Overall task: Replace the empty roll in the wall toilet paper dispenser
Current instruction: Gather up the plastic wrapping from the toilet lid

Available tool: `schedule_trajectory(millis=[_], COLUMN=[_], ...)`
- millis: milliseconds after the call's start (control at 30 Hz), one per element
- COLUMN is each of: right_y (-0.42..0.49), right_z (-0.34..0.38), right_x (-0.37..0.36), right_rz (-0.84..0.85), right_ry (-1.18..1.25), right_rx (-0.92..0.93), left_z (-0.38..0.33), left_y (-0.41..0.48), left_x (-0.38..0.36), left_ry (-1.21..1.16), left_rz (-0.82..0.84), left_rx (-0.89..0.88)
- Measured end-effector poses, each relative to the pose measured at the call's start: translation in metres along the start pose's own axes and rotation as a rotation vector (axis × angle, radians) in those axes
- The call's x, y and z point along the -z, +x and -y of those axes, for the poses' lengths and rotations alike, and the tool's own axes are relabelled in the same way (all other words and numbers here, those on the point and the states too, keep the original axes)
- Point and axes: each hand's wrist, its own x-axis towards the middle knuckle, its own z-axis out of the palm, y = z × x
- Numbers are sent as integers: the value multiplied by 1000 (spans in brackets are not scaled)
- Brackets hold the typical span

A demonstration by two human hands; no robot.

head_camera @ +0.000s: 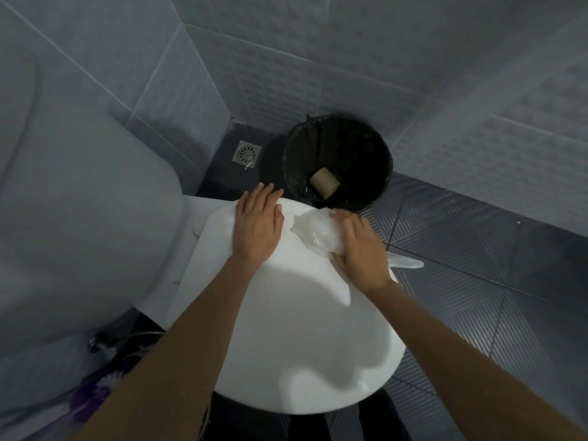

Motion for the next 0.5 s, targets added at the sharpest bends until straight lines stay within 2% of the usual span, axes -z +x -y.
schedule_trajectory(millis=[133,167,233,267,300,333,400,500], right_y=[24,31,45,49,49,47,34,11], right_z=[13,15,26,31,35,37,26,5], right_x=[15,17,19,20,21,19,9,-10], right_rz=[-178,-236,-348,-408,-451,-474,-424,-175], right_ry=[131,281,775,933,951,863,580,88], right_rx=[-77,-111,-297,-405,-470,-472,-324,-84], left_z=[0,0,0,0,0,0,1,2], left_y=[-1,-1,-1,-1,-1,-1,-1,-1], left_x=[0,0,0,0,-1,-1,-3,-5], left_ry=[0,3,8,9,9,8,3,-7], left_rz=[-26,-24,-26,-32,-38,-45,-66,-98], left_rx=[-3,-5,-12,-15,-17,-19,-24,-36])
